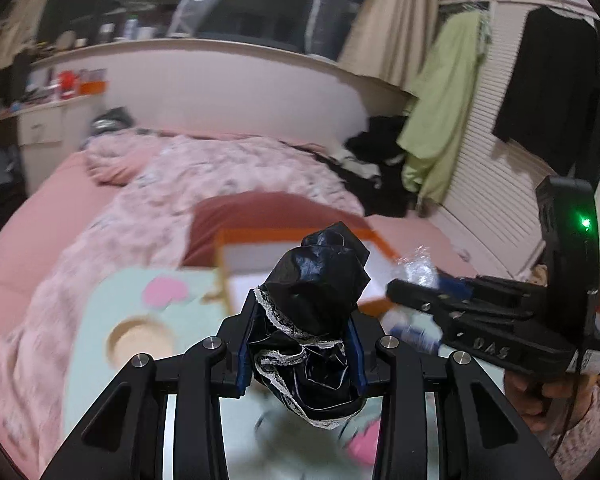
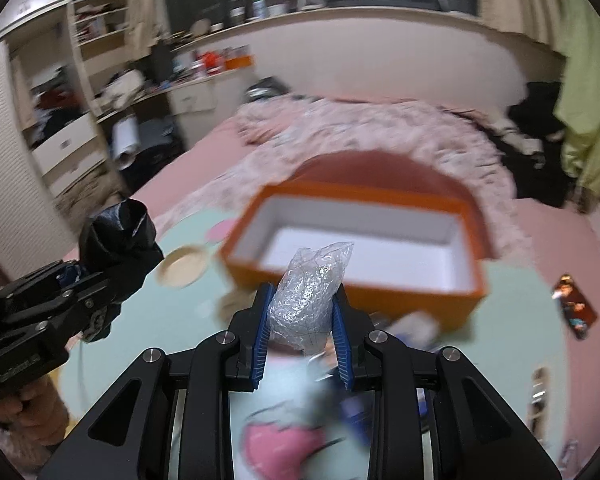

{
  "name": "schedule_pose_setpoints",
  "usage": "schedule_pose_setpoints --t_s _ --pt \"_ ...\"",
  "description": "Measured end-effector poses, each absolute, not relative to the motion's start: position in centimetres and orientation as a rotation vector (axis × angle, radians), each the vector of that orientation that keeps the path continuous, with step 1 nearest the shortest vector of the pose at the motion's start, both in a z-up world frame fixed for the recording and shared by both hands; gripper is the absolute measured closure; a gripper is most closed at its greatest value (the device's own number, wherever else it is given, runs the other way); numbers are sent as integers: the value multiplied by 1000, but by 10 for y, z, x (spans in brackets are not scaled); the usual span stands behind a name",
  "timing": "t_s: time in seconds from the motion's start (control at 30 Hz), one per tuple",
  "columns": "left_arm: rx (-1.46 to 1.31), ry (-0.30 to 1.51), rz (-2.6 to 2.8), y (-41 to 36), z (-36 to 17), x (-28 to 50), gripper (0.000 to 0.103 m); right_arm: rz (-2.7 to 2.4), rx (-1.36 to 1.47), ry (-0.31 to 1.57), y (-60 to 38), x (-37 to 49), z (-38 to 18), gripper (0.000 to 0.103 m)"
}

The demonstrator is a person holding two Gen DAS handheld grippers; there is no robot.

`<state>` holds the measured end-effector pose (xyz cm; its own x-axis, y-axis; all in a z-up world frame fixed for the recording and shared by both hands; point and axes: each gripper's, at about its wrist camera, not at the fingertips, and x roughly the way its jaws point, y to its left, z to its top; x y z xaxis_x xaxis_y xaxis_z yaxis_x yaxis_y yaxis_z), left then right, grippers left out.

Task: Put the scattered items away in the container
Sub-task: 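Grasp the clear plastic bag with the right gripper while the left gripper carries the cloth over the box, then open the left gripper to drop the cloth into the box while the right gripper drops the bag in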

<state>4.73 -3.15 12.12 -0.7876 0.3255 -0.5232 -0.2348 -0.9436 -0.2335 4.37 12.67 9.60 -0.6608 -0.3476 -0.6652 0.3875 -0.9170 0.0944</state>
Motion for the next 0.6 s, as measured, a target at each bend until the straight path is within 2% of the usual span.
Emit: schedule_pose_setpoints --t_s 0.17,0.5,0.6 --pt "-875 -140 2710 -2 126 -10 67 -2577 1085 12 145 -6 105 74" --pt "-1046 -141 2679 13 102 -74 67 -2571 1283 2 156 -74 93 73" --pt "-1073 -139 2678 12 98 -81 62 -2548 1324 13 155 -82 85 72"
